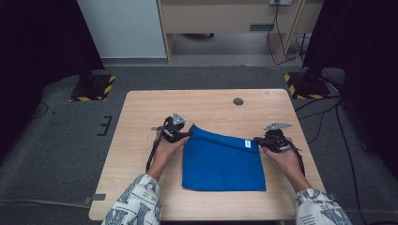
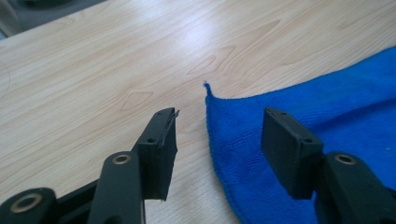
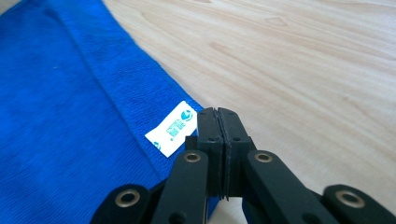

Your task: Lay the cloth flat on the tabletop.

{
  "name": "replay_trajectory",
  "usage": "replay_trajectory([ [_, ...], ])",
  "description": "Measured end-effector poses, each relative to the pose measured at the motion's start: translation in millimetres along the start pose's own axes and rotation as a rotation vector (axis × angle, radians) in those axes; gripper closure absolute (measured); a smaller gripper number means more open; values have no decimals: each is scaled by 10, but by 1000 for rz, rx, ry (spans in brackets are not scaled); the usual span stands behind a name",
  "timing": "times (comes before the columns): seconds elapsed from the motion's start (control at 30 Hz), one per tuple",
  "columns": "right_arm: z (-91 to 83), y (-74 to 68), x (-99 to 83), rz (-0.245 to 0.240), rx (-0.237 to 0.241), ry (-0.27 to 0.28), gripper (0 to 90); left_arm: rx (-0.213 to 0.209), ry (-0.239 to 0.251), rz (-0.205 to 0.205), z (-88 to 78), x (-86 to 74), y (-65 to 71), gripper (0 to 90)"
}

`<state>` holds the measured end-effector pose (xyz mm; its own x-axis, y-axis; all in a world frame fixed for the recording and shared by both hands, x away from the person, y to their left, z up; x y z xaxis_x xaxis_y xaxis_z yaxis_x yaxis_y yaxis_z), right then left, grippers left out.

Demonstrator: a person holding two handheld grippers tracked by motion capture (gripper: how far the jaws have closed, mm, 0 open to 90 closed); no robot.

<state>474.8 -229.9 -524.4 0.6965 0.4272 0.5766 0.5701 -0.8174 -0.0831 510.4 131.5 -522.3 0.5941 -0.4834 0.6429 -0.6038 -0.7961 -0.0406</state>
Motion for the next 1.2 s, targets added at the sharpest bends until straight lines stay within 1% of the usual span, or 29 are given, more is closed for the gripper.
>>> replay_trajectory([
  [0.03, 25, 37, 41, 1, -8, -10, 890, -3, 2, -7, 11, 0, -11, 448],
  [0.07, 49, 72, 79, 3, -17, -7, 890, -2, 1, -8, 20, 1, -19, 448],
  [0.13, 85, 127, 147, 24, -26, -2, 890, 12, -7, -6, 45, 2, -40, 442],
  [0.2, 125, 182, 211, 29, -30, 4, 890, 19, -13, -14, 73, 5, -66, 440],
  [0.3, 232, 259, 312, 42, -49, -3, 888, 38, -24, -25, 86, -3, -81, 440],
  [0.37, 299, 291, 360, 43, -58, -12, 888, 39, -23, -24, 79, -1, -80, 444],
  [0.4, 342, 319, 395, 38, -70, -14, 887, 41, -21, -23, 75, 1, -79, 445],
  [0.43, 364, 334, 415, 40, -81, -17, 886, 53, -23, -19, 64, 3, -80, 445],
  [0.47, 390, 360, 441, 45, -91, -14, 884, 62, -21, -19, 46, -1, -79, 447],
  [0.5, 423, 391, 471, 58, -102, -5, 880, 59, -18, -22, 33, -8, -78, 449],
  [0.53, 449, 417, 490, 58, -112, -4, 874, 58, -19, -29, 14, -16, -75, 449],
  [0.57, 477, 439, 507, 68, -118, -1, 862, 63, -15, -32, -9, -28, -74, 449],
  [0.63, 536, 477, 528, 88, -124, -3, 798, 69, -11, -29, -69, -55, -78, 449],
  [0.67, 573, 498, 539, 96, -141, 1, 742, 71, -5, -28, -93, -66, -81, 448],
  [0.73, 595, 515, 557, 120, -150, 7, 607, 65, 9, -31, -162, -101, -93, 438],
  [0.8, 566, 504, 564, 130, -164, 23, 556, 68, 8, -27, -213, -146, -102, 414],
  [0.83, 545, 488, 561, 129, -170, 34, 526, 63, 7, -30, -235, -178, -106, 401],
  [0.87, 522, 460, 557, 130, -167, 31, 488, 54, 3, -36, -254, -206, -109, 381],
  [0.9, 500, 436, 553, 122, -165, 27, 469, 56, 2, -38, -281, -243, -112, 372],
  [0.93, 466, 398, 545, 117, -164, 37, 458, 57, 6, -41, -299, -264, -113, 362],
  [1.0, 423, 349, 533, 104, -165, 42, 433, 52, 20, -52, -343, -321, -118, 352],
  [1.13, 365, 227, 509, 90, -144, 39, 382, 35, 34, -79, -403, -413, -140, 307],
  [1.2, 353, 161, 503, 84, -128, 42, 361, 28, 37, -89, -424, -445, -180, 289],
])
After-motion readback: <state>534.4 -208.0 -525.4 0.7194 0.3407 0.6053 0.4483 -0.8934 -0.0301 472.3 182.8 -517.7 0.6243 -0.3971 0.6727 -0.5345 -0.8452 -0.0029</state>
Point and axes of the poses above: each handheld gripper's, and its own axes: z roughly forward along the jaws, x roughly out of its top, y roughly to its right, the point moved 3 cm from there along z, roughly forward along the jaws, and after that the axes turned 11 degrees about -y, right-handed, at the moved point
